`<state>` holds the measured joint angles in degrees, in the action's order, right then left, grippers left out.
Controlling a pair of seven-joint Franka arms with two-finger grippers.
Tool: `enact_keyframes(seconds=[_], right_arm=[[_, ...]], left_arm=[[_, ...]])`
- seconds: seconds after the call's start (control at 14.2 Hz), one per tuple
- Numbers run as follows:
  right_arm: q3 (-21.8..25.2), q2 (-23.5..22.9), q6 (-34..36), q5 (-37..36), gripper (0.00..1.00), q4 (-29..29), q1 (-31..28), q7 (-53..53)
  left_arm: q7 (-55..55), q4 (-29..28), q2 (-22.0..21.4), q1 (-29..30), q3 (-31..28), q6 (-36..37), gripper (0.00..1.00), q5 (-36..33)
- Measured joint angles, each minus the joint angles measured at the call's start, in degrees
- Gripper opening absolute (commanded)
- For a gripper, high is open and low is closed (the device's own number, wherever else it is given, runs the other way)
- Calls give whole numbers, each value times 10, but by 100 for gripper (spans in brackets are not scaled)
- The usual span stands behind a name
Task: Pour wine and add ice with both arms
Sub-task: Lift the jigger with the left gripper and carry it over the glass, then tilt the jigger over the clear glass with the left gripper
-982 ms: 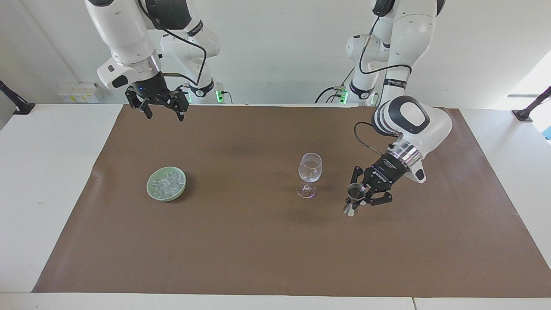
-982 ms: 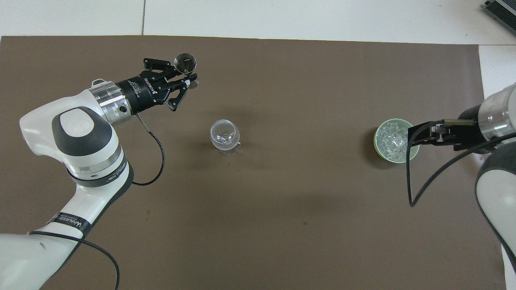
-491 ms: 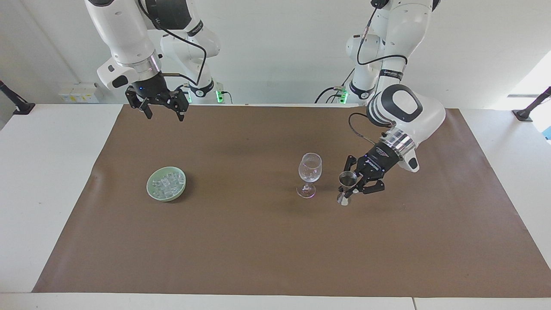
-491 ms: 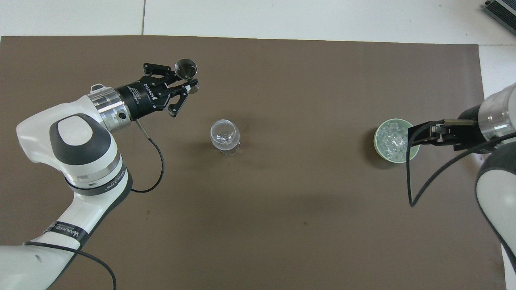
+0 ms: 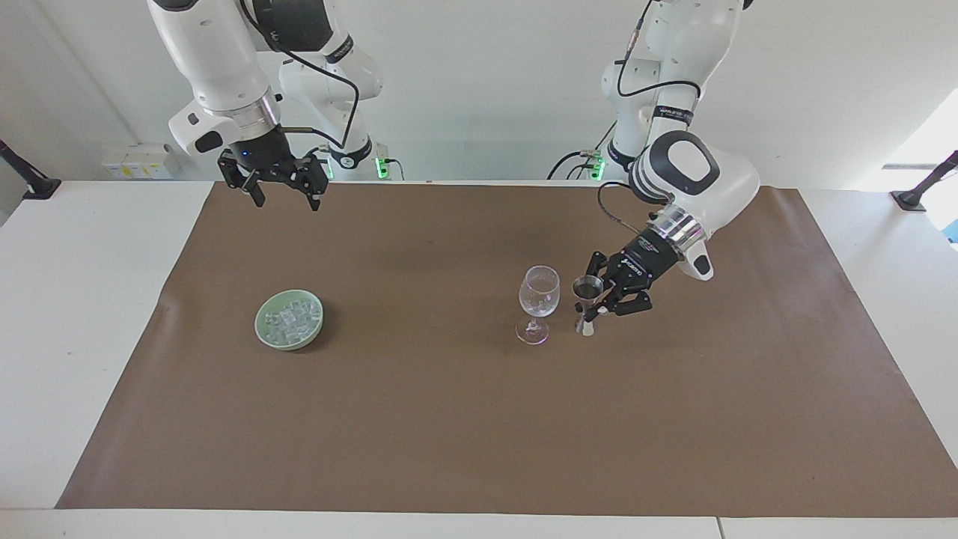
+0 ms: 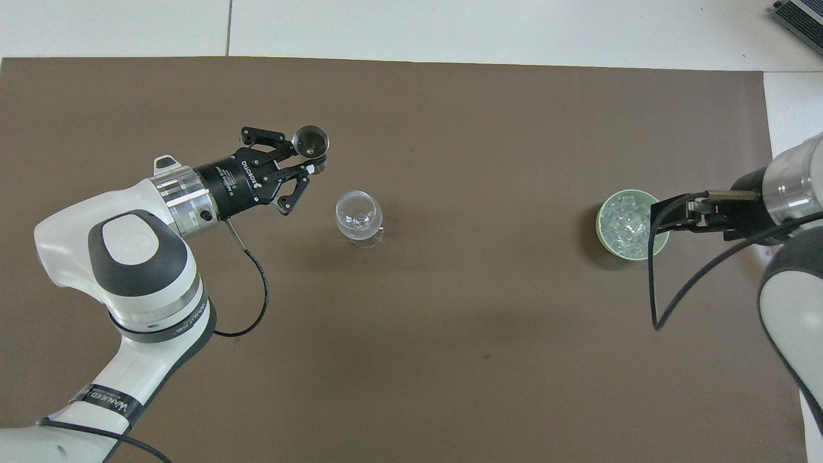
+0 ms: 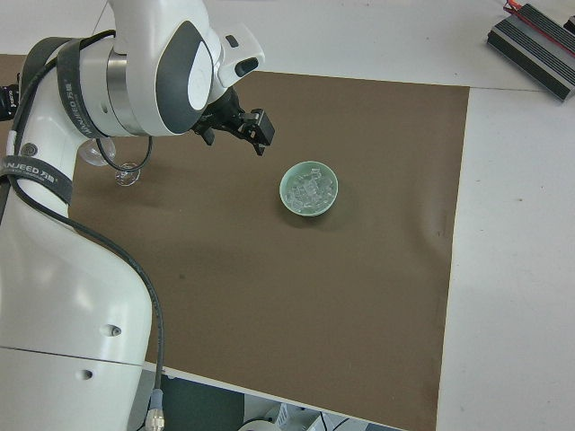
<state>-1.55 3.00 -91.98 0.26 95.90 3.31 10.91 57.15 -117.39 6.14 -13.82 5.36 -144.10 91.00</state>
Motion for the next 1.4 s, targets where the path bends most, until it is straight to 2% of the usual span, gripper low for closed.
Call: enact_keyframes(seconds=[0.42,1.4], right_arm=[[0,0,0,0,100,0,0,0],[0,0,0,0,100,0,0,0]], left_arm=[[-34,-18,-16,-10,0,-1,0,0],[-156,-19,-16,-18,1,0,0,16]])
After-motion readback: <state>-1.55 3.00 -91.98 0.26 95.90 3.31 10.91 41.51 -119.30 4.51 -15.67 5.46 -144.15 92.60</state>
